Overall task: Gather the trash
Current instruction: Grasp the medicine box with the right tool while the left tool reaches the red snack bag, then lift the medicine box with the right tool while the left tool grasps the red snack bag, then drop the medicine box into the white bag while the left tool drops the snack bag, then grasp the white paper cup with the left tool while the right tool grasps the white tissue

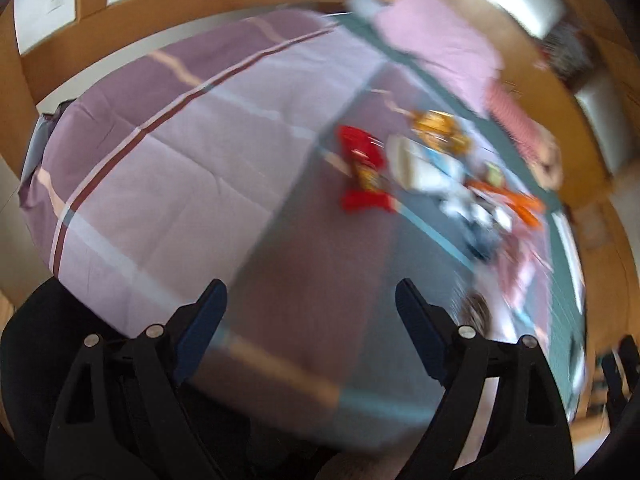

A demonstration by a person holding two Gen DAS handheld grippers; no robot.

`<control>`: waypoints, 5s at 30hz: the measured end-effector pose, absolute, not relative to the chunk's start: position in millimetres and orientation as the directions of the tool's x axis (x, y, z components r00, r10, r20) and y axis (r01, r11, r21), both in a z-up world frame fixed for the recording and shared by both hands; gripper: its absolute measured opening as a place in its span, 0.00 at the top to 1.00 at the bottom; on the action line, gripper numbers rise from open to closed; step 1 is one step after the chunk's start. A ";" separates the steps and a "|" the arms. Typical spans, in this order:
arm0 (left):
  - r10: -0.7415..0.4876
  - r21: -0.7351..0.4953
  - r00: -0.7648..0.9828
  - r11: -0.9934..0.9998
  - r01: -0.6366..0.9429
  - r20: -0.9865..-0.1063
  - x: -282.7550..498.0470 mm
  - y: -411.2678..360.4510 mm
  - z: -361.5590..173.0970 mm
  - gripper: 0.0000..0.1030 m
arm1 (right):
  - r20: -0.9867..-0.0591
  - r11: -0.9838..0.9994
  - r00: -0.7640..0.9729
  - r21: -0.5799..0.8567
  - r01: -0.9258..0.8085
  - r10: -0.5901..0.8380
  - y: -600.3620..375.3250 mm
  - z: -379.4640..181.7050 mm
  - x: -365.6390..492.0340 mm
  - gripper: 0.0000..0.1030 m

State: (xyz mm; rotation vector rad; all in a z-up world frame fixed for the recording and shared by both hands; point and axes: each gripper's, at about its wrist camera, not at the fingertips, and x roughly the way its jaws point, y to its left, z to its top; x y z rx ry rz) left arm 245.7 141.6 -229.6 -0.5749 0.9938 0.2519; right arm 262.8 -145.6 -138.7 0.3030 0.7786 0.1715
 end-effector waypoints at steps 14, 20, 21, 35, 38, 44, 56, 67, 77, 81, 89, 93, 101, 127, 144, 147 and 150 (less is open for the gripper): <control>0.096 -0.278 0.485 0.717 -0.639 -0.869 303.8 177.5 -254.6 0.16 | -0.807 0.887 0.497 0.439 0.142 0.319 -94.3 -249.8 445.4 0.71; 0.129 -0.314 0.532 0.683 -0.660 -0.837 318.8 189.3 -251.2 0.23 | -0.745 0.826 0.414 0.562 -0.032 0.523 -104.4 -234.7 384.4 0.78; 0.133 -0.314 0.540 0.690 -0.652 -0.831 320.7 187.2 -249.8 0.25 | -0.739 0.815 0.383 0.576 -0.066 0.553 -107.2 -233.8 371.0 0.78; 0.043 -0.144 0.497 0.932 -0.332 -0.867 394.2 101.9 -279.7 0.53 | -0.891 0.968 0.378 0.240 -0.075 0.251 -150.5 -241.9 320.4 0.38; 0.031 -0.131 0.508 0.951 -0.279 -0.861 394.0 93.9 -277.9 0.82 | -0.902 0.988 0.406 0.111 -0.112 0.147 -135.7 -240.8 327.5 0.33; -0.022 -0.188 0.541 0.949 -0.253 -0.840 381.8 92.1 -266.5 0.89 | -0.933 0.984 0.361 -0.059 -0.169 0.006 -116.2 -269.4 358.9 0.28; -0.303 -0.538 0.725 0.836 -0.110 -0.619 325.1 112.8 -217.7 0.90 | -0.924 0.985 0.374 0.020 -0.172 0.084 -120.9 -263.3 341.6 0.59; -0.085 -0.165 0.798 0.986 -0.018 -0.597 272.4 57.5 -185.8 0.90 | -0.753 0.995 0.651 0.069 -0.067 0.096 -148.0 -164.0 238.7 0.59; -0.033 -0.010 0.867 0.999 0.032 -0.498 152.9 20.3 -99.7 0.90 | -0.626 0.997 0.778 0.077 -0.015 0.060 -173.4 -109.3 134.4 0.59; -0.025 0.025 0.892 0.999 0.041 -0.452 115.3 13.9 -73.5 0.90 | -0.579 0.998 0.813 0.062 -0.031 0.062 -174.4 -89.8 99.6 0.59; -0.043 0.042 0.914 0.997 0.066 -0.404 57.6 2.0 -44.0 0.90 | -0.526 0.998 0.849 0.056 -0.030 0.055 -178.8 -71.3 55.3 0.59; -0.054 0.055 0.919 0.995 0.082 -0.390 37.7 -3.9 -38.0 0.90 | -0.511 0.998 0.858 0.060 -0.027 0.054 -182.6 -69.6 42.0 0.59; -0.092 0.061 0.917 0.990 0.125 -0.389 22.5 -21.8 -36.5 0.90 | -0.496 0.997 0.867 0.073 -0.022 0.055 -193.3 -71.7 17.1 0.59; -0.296 0.014 0.794 0.934 0.357 -0.531 25.3 -69.0 -84.0 0.90 | -0.641 0.948 0.764 0.196 0.249 -0.068 -268.8 -126.2 -2.5 0.28; -0.438 -0.110 0.582 0.852 0.512 -0.685 43.3 -93.2 -151.0 0.18 | -0.630 0.926 0.772 0.237 0.294 -0.084 -284.0 -125.9 3.6 0.26; -0.359 -0.154 0.637 0.922 0.354 -0.682 66.7 -58.1 -153.4 0.18 | -0.624 0.936 0.781 0.256 0.240 -0.030 -268.9 -121.4 22.5 0.26; -0.237 -0.180 0.681 0.971 0.155 -0.693 98.9 -12.7 -156.5 0.18 | -0.619 0.953 0.784 0.261 0.152 0.045 -242.5 -113.7 52.0 0.26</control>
